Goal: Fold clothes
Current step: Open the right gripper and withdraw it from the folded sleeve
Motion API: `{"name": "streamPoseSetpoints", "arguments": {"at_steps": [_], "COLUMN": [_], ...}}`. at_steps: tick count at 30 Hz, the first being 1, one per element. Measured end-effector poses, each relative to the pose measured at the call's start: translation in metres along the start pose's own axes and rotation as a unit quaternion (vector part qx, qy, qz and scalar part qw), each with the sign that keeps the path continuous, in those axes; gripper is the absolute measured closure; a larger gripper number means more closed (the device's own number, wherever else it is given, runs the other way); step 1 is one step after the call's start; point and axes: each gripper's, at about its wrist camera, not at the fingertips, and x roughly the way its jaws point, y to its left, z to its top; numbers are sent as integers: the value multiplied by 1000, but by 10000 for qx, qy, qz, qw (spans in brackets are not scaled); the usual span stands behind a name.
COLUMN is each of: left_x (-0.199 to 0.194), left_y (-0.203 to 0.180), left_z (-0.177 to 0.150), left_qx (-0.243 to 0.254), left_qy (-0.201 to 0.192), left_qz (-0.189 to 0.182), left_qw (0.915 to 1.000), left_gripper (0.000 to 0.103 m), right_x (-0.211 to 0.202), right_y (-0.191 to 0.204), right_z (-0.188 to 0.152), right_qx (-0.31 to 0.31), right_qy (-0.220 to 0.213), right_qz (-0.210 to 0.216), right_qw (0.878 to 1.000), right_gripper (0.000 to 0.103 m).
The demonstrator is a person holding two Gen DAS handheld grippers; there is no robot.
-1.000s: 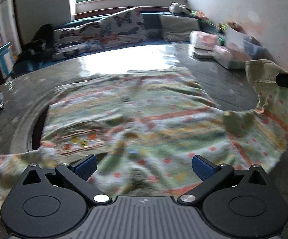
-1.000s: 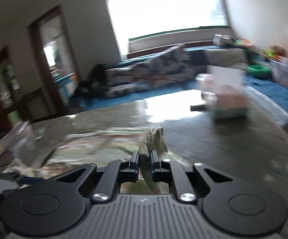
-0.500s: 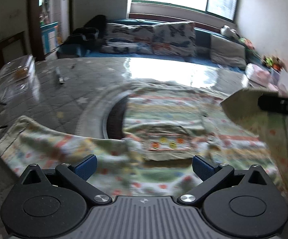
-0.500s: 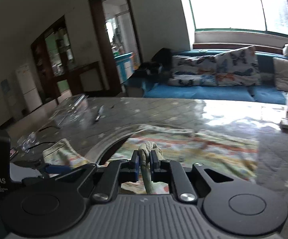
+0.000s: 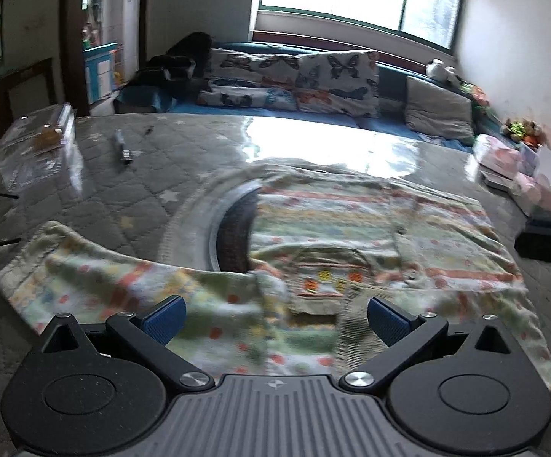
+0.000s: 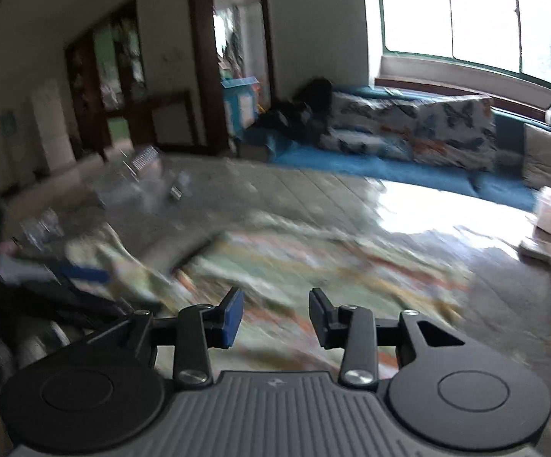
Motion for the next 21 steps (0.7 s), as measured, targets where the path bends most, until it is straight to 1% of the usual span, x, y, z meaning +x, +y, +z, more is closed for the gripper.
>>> {"name": "streamPoseSetpoints", "arguments": {"at_steps": [3, 5, 7, 10, 13, 16, 18, 20, 21], "left_x": [3, 4, 5, 8, 15, 23, 27, 30, 31], "left_y": [-14, -23, -32, -44, -47, -45, -41, -38, -37], "left_z": [-3, -4, -4, -4, -5, -7, -8, -6, -4], "left_qx": [164, 269, 379, 555, 617, 628, 619, 562, 536], "left_qy": [53, 80, 84, 91, 163, 265, 309, 295, 283], "left_qz": [-156, -254, -333, -387, -288, -140, 7, 100, 138], "left_qw": [9997, 9993, 9987, 9977, 9975, 9976, 9976, 9979, 9981], "left_gripper": [1, 1, 0, 0, 0, 0, 0, 0, 0], "right_x": [-2, -2, -2, 4, 11, 9, 9, 10, 11], "right_y": [-19, -27, -32, -39, -45, -49, -48, -46, -45], "right_z": [-23, -38, -51, -60, -68, -70, -65, -57, -52], "right_qx": [29, 102, 163, 287, 367, 365, 321, 260, 237], "right_qy": [405, 583, 683, 772, 907, 928, 864, 763, 710], "right_qz": [-210, -241, -257, -271, -300, -298, -289, -280, -257], "right_qw": [9990, 9980, 9972, 9962, 9947, 9946, 9953, 9964, 9969], "right_gripper": [65, 64, 61, 60, 59, 58, 57, 52, 52]}}
